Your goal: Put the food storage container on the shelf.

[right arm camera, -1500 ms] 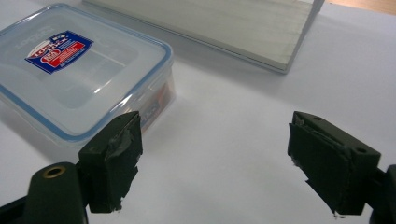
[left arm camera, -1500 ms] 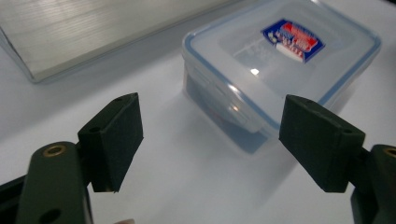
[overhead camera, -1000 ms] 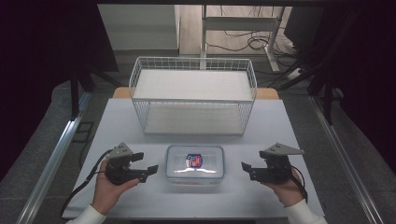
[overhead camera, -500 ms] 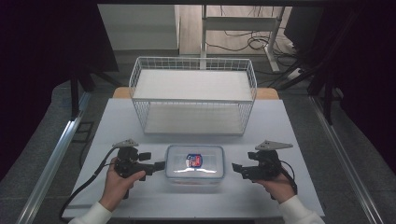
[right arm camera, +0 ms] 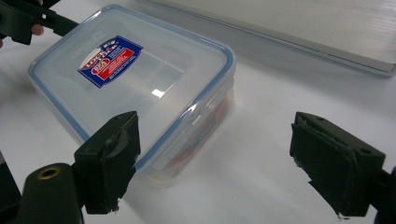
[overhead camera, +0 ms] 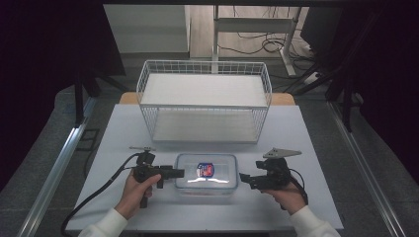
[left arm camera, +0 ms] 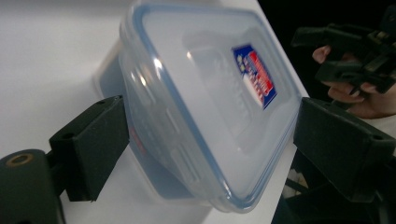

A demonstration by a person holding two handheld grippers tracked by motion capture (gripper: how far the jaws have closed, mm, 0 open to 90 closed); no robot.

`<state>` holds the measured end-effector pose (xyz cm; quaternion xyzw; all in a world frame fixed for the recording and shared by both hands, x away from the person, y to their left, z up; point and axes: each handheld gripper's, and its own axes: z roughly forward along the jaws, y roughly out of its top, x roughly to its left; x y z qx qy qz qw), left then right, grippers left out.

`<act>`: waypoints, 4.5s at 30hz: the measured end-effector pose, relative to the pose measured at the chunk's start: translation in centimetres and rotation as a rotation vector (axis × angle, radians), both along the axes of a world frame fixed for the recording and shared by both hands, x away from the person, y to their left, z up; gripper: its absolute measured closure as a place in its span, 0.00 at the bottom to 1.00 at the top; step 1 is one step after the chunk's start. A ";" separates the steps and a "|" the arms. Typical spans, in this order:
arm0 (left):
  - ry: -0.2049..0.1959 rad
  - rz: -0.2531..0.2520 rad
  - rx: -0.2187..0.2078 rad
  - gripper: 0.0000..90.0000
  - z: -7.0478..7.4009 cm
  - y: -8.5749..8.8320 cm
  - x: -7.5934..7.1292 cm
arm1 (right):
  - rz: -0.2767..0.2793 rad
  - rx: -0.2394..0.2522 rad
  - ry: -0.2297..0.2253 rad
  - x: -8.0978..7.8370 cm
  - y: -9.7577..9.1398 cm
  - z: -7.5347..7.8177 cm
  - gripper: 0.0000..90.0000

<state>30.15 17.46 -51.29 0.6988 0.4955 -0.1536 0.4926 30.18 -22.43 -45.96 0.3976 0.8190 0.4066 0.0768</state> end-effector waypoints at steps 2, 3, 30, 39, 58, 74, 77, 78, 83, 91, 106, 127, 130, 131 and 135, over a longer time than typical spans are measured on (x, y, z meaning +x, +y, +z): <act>0.028 -0.015 -0.006 0.11 -0.4 -0.5 -0.2 | -0.003 0.000 -0.004 -0.2 -0.2 0.0 0.18; 0.033 -0.018 0.006 0.11 -0.5 -0.5 -0.3 | -0.004 0.000 -0.005 -0.2 -0.3 0.0 0.18; 0.079 0.015 0.016 0.32 -1.2 -0.5 -0.2 | 0.002 0.228 0.345 2.2 1.6 -3.2 0.21; 0.082 0.014 0.009 0.33 -1.3 -0.4 -0.2 | -0.003 0.293 0.450 2.8 2.3 -4.6 0.26; 0.030 0.028 0.011 0.46 -0.2 -0.1 -1.1 | -0.063 0.375 0.447 2.0 1.0 -3.7 0.53; 0.019 0.029 0.008 0.51 0.2 0.2 -1.4 | -0.057 0.373 0.425 1.6 0.8 -3.2 0.58; 0.021 0.033 0.003 0.51 0.3 0.2 -1.3 | -0.060 0.379 0.439 1.8 0.8 -3.2 0.58; 0.021 0.033 0.003 0.51 0.3 0.2 -1.3 | -0.060 0.379 0.439 1.8 0.8 -3.2 0.58; 0.037 0.043 -0.002 0.51 0.2 0.3 -0.6 | -0.066 0.390 0.468 2.6 0.8 -3.2 0.58; 0.036 0.046 -0.012 0.53 0.5 0.8 1.2 | -0.071 0.409 0.488 5.1 1.0 -3.1 0.59; -0.007 0.053 -0.019 0.54 1.0 1.8 6.5 | -0.090 0.425 0.408 9.7 2.1 -2.2 0.59; -0.039 0.106 -0.053 0.54 0.0 1.7 10.8 | -0.166 0.468 0.331 13.4 2.4 -3.1 0.58; -0.034 0.110 -0.062 0.54 -0.3 1.7 11.0 | -0.165 0.467 0.328 13.5 2.4 -3.2 0.58; -0.032 0.113 -0.058 0.54 -0.5 1.7 11.1 | -0.168 0.463 0.323 13.5 2.5 -3.4 0.57; -0.036 0.120 -0.056 0.54 -0.6 1.7 11.1 | -0.175 0.471 0.329 13.4 2.5 -3.7 0.57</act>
